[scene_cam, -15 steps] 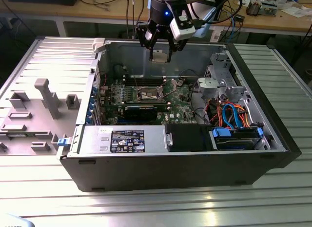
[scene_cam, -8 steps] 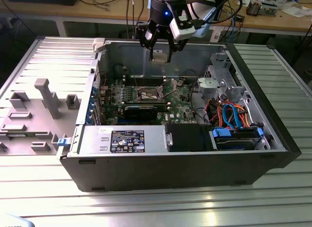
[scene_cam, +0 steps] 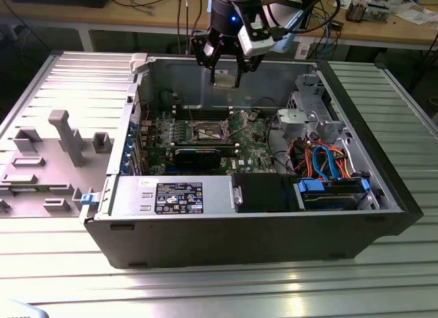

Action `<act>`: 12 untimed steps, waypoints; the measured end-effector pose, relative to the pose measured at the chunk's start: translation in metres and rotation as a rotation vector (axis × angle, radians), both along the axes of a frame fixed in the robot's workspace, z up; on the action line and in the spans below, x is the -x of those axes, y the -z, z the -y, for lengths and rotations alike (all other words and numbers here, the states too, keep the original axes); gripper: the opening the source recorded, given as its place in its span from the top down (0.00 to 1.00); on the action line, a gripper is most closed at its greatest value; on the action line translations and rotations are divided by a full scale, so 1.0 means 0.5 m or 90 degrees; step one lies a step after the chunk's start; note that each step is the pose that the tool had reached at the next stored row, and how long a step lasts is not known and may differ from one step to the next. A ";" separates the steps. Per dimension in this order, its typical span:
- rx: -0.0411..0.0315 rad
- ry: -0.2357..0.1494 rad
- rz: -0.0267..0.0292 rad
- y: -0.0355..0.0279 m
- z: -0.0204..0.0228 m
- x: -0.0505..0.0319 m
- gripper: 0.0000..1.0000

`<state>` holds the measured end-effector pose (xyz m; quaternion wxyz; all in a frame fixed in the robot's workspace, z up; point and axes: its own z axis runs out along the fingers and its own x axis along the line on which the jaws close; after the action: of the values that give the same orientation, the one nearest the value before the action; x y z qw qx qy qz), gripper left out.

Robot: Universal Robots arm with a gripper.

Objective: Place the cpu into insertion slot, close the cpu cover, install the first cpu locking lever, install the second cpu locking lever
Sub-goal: 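Place the cpu into insertion slot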

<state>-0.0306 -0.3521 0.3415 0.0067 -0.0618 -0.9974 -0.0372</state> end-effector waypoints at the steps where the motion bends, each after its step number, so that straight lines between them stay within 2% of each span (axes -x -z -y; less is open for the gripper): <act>1: 0.0000 0.000 0.0000 0.000 0.0000 0.000 0.45; 8: 0.0003 0.004 0.0000 0.000 0.0000 0.000 0.45; 12: 0.0006 0.014 0.0000 0.000 0.0000 0.000 0.45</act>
<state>-0.0306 -0.3521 0.3415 0.0063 -0.0726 -0.9967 -0.0368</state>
